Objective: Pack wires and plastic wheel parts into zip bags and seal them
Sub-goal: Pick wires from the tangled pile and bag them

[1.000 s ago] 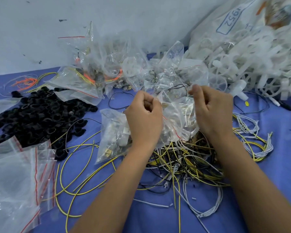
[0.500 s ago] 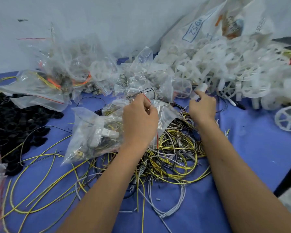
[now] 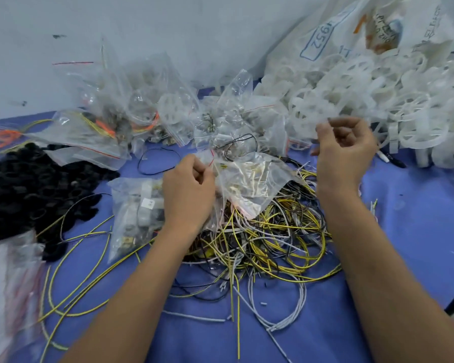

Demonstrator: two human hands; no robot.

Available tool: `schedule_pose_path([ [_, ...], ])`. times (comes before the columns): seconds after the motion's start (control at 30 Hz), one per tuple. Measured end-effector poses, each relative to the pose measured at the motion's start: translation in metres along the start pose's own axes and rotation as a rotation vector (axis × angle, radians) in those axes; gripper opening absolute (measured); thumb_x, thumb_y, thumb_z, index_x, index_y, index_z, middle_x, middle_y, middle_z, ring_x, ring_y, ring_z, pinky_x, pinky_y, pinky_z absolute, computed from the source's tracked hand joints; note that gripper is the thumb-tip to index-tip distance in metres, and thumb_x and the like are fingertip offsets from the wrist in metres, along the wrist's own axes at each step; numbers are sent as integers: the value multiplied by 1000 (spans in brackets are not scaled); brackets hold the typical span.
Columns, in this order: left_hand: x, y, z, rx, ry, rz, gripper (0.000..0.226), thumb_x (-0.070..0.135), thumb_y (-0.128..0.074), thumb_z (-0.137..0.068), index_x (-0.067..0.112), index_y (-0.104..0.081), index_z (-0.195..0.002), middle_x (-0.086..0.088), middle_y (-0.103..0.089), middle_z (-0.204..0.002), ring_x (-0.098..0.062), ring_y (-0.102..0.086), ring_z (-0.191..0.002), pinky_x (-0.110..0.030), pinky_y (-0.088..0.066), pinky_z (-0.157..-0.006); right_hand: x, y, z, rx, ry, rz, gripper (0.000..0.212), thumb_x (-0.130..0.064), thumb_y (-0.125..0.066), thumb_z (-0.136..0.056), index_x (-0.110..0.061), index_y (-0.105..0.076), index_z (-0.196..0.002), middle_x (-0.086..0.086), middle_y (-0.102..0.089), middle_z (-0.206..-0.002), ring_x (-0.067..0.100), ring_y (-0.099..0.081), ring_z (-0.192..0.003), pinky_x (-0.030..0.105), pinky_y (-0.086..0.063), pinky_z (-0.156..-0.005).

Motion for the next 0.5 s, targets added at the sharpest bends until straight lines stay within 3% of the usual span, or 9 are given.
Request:
schedule_pose_path([
  [0.1, -16, 23, -6, 82, 58, -41, 20, 19, -65, -94, 18, -58, -76, 9, -57, -62, -3, -54, -56, -15, -38, -52, -16, -41, 33, -280, -170, -419, 14, 1, -64, -94, -12, -58, -95, -9, -62, -64, 11, -62, -57, 24, -48, -52],
  [0.2, -27, 38, -12, 148, 141, 75, 22, 16, -66, -91, 21, -57, -73, 11, -58, -64, -2, -55, -58, -10, -37, -55, -14, -81, 76, -515, -488, -657, 16, 1, -60, -95, -11, -64, -105, 1, -67, -78, 15, -61, -65, 18, -49, -54],
  [0.27, -31, 40, -14, 149, 193, 227, 25, 17, -67, -91, 25, -56, -70, 9, -60, -65, -1, -55, -59, -11, -37, -57, -5, -97, 102, -618, -646, -648, 17, 1, -60, -94, -9, -69, -106, 8, -70, -90, 18, -64, -72, 17, -52, -57],
  [0.33, -32, 41, -16, 171, 248, 360, 25, 17, -68, -91, 24, -57, -69, 5, -61, -67, -8, -55, -62, -24, -43, -63, 6, -106, 120, -657, -737, -620, 17, 4, -59, -94, -4, -69, -106, 14, -73, -99, 20, -68, -77, 18, -55, -59],
  [0.43, -31, 49, -18, 241, 270, 498, 23, 14, -68, -88, 21, -58, -69, 0, -57, -66, -15, -50, -64, -35, -43, -65, 21, -105, 125, -581, -760, -533, 16, 6, -60, -94, -1, -67, -105, 20, -72, -105, 22, -70, -80, 21, -58, -62],
  [0.5, -28, 55, -19, 256, 244, 522, 23, 13, -67, -88, 21, -57, -69, 3, -55, -64, -14, -48, -62, -32, -41, -62, 28, -101, 123, -551, -724, -408, 13, 5, -63, -93, -1, -69, -103, 21, -71, -107, 21, -70, -79, 22, -58, -63],
])
Point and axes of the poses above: each hand's wrist, its own z-axis away from the middle knuckle, its own y-axis out of the back of the hand, x = y × z, the point moved 6 cm from there along -z, towards the middle knuckle
